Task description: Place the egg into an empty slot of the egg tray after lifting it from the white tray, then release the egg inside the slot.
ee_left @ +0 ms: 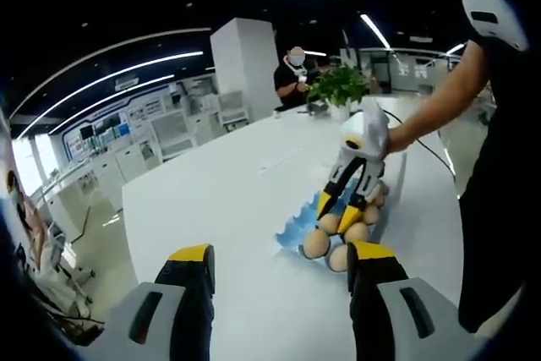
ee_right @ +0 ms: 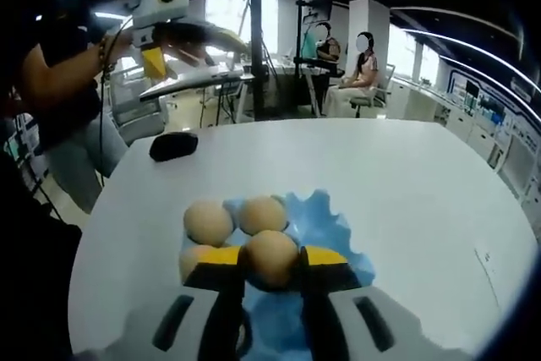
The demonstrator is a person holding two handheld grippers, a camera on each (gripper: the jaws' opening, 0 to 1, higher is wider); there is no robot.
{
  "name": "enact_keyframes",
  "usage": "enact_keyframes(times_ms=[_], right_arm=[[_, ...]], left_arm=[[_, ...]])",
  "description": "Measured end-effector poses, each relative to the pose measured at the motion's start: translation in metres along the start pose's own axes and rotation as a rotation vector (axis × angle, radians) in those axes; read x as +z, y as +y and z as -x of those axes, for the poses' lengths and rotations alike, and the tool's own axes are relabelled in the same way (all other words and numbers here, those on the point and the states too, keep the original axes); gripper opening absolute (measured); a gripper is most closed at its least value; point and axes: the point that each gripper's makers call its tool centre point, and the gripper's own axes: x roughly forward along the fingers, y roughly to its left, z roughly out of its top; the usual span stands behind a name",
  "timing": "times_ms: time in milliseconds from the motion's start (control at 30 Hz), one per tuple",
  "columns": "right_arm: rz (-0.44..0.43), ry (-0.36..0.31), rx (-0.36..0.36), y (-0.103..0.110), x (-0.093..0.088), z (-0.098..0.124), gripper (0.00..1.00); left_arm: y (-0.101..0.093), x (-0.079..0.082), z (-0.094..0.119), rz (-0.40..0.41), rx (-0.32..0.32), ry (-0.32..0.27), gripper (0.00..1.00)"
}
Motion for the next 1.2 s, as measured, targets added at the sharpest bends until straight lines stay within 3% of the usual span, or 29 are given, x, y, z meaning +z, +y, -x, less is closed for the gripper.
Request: enact_keyframes(times_ms=[267,867,1200], right_arm=[[-0.017,-0.01,-0.015,0.0,-0.002,0.006,0.28],[-0.046,-0.083,-0.04,-0.004,0.02,0.012,0.26],[-0.058,-0.094,-0.044,-0.007,0.023,0.012,0.26]], left_arm=[[0.0,-0.001,0.0,0.004,0.001,0.001,0.63],[-0.001,-0.001,-0.002,0.009,-0.002,0.0,0.63],[-0.001,-0.003,-0.003,0.01,-0.002,0.003,0.63]])
